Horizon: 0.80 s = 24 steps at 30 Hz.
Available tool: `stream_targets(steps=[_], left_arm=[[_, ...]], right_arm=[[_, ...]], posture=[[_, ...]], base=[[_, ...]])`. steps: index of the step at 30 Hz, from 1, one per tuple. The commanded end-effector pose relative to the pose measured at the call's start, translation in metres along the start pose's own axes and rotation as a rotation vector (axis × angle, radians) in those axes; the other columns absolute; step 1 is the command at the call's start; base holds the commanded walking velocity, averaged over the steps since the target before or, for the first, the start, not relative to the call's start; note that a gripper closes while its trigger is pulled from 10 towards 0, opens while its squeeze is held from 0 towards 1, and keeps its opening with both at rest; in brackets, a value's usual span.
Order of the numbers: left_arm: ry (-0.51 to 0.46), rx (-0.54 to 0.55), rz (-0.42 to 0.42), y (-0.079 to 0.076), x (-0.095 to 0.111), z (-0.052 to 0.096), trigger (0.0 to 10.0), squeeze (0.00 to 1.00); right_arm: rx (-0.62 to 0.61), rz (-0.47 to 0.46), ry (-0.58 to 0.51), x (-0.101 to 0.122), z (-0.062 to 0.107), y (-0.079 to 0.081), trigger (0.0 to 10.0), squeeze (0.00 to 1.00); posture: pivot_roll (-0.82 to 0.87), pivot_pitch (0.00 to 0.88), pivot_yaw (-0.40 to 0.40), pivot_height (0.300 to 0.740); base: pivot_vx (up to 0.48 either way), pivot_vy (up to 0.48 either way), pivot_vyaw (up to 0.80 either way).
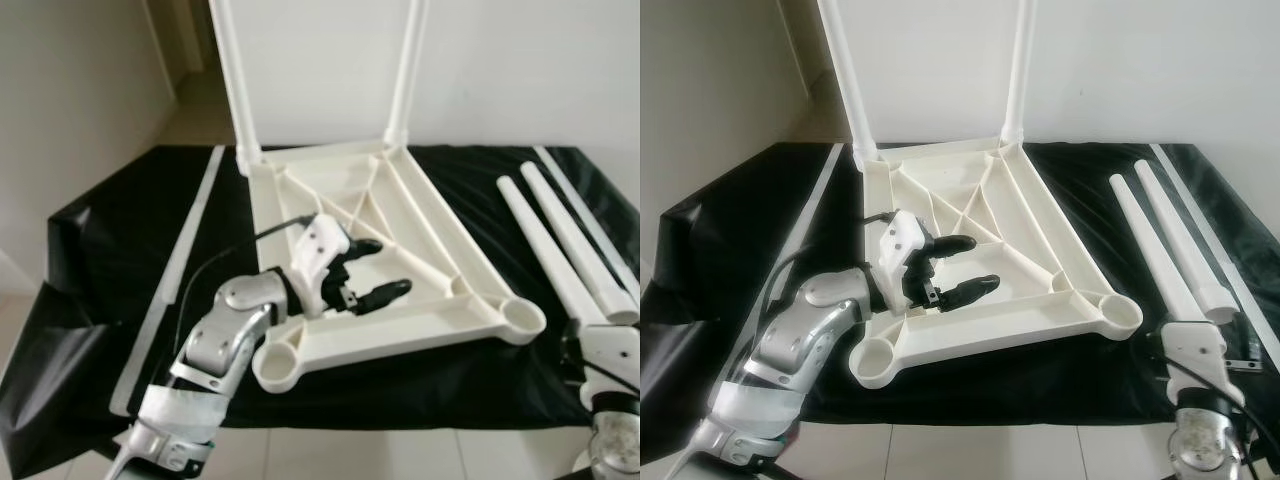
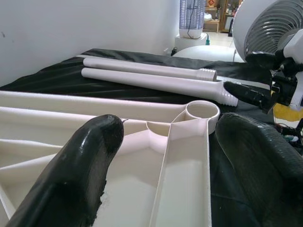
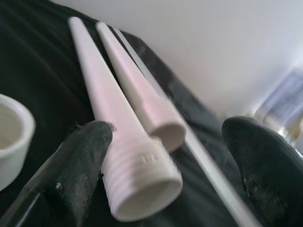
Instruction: Building children table
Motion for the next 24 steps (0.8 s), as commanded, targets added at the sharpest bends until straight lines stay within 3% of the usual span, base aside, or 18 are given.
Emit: stream_targets(steps=[1,10,20,24], left_arm=[[-0.002,0.053,-0.006,0.003,-0.001,0.002,10.0,0.00],[0.063,0.048,-0.047,0.001,-0.011,0.001,10.0,0.00],[0.098,0.027,-0.053,-0.001,-0.017,0.002,10.0,0.00],[0.114,-0.039,-0.062,-0.012,-0.021,0.002,10.0,0.00]], right_arm=[[-0.010,-0.053,0.030,-0.008,0.001,-0.002,10.0,0.00],[0.047,-0.197,0.061,-0.018,-0.006,0.002,10.0,0.00],[0.089,-0.233,0.061,-0.022,-0.015,-0.001,10.0,0.00],[0.106,-0.246,0.070,-0.025,-0.018,-0.001,10.0,0.00]], posture=[[-0.07,0.013,0.018,0.740],[-0.07,0.015,0.027,0.740],[-0.07,0.020,0.028,0.740],[-0.07,0.019,0.029,0.740]], base=[[0.000,0.000,0.00],[0.000,0.000,0.00],[0.000,0.000,0.00],[0.000,0.000,0.00]])
Point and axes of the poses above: a point about 5 cm out from each wrist's last joint towards the gripper, its own z axis pointing back from the gripper into the wrist, its own x axis along the axis of the wrist's last joint, y = z × x, the point moved 1 cm from there along -z, pointing out of the wrist towards the gripper, and after that the axes turned 4 degrees about z, right-handed, at the moved point
